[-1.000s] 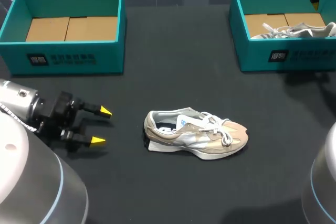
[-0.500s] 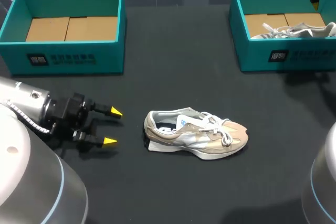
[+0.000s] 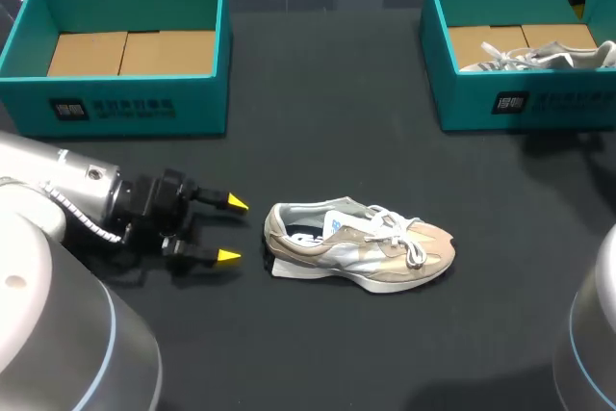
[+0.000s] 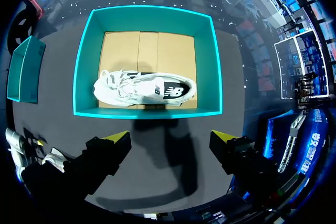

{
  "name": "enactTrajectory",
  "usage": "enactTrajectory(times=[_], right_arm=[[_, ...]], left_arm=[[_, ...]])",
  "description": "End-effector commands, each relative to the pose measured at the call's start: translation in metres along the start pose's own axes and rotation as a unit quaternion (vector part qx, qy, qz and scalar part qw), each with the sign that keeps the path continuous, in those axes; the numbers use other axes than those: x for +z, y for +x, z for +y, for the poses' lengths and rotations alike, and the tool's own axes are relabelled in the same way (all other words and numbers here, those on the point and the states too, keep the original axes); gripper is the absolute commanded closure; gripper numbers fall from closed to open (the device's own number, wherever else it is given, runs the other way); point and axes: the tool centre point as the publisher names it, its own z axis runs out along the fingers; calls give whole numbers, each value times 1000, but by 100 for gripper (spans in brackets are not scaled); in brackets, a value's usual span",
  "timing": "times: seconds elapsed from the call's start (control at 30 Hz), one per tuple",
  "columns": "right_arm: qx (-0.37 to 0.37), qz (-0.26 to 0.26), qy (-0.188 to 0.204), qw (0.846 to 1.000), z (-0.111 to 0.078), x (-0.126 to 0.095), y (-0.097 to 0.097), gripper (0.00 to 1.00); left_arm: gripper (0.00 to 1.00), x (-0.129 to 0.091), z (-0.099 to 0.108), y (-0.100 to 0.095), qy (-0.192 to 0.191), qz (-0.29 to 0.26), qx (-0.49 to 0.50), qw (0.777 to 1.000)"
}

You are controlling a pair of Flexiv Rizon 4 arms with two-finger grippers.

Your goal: Take the shoe out of the shoebox, open the shoe tongue, remove and reinsert the insole, then place the shoe into the shoebox

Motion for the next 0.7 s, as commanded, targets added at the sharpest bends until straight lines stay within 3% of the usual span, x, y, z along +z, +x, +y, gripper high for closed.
enactTrajectory(times=[0.03,0.7], right_arm=[[0,0,0,1000,0,0,0,0],[0,0,0,1000,0,0,0,0]], left_arm=[[0,12,-1,-5,-1,-2,-3,1000],[0,41,-11,1,-4,10,-2,1000]])
